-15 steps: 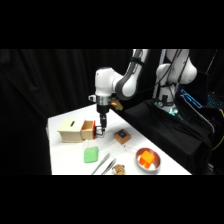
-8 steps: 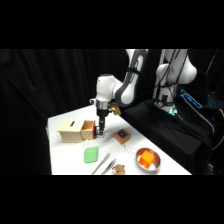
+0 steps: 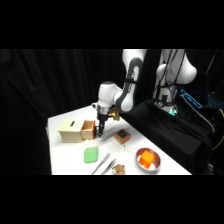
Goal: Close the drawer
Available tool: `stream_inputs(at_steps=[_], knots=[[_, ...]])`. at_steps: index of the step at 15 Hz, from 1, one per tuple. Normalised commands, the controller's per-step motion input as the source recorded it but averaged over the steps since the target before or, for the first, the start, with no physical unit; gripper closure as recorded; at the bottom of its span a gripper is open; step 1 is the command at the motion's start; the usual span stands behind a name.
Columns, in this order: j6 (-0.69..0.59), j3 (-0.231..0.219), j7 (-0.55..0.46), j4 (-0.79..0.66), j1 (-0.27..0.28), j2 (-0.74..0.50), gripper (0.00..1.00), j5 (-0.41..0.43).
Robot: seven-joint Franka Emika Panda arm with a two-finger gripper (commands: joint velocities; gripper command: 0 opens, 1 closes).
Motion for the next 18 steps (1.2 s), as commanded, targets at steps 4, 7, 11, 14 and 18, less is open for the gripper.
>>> stream_inputs(at_steps=[4, 7, 11, 14, 18], knots=[[0.30, 0.096, 0.06, 0.14, -0.073, 0.19, 0.00, 0.055], [0.17, 0.022, 0.07, 0.17, 0.022, 0.18, 0.00, 0.019], [-0.11, -0.205, 0.07, 0.17, 0.190, 0.03, 0.00, -0.034], [-0.47, -0.239, 0.00, 0.23, 0.119, -0.09, 0.00, -0.133], [-0.46, -0.213, 0.03, 0.28, 0.094, -0.05, 0.00, -0.194]])
